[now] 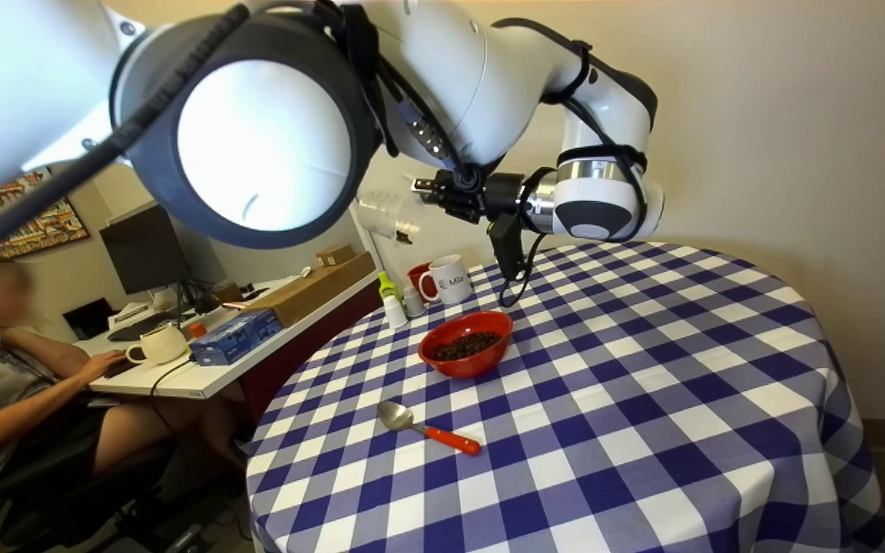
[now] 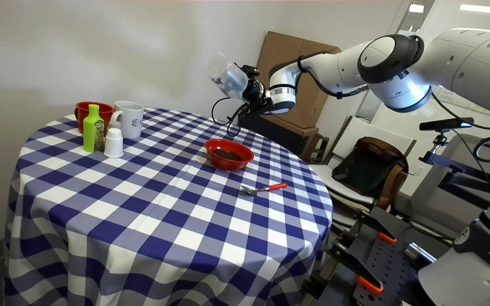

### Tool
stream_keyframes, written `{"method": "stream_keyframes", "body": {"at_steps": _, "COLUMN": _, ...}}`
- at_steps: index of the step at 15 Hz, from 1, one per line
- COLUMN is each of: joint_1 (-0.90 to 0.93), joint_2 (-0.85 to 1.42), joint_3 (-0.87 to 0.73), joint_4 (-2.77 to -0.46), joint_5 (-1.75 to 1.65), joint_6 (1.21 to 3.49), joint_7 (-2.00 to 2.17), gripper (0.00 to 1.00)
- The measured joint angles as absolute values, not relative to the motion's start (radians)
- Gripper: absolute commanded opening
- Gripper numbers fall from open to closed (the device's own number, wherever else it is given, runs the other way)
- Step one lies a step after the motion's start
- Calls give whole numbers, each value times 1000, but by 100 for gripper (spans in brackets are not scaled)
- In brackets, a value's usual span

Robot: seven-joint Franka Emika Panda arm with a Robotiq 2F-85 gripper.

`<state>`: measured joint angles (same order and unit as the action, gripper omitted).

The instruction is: Pour the contents of the cup into the bowl

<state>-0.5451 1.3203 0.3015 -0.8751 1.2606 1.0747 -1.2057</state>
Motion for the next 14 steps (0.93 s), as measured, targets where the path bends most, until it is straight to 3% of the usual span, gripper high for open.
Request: {"method": "stream_keyframes", "body": {"at_steps": 14, "joint_1": -511, "joint_2": 1319, "joint_3": 291, "joint_4": -804, "joint_5": 1193, "joint_6": 1075, "joint_7": -1174, "gripper": 8}}
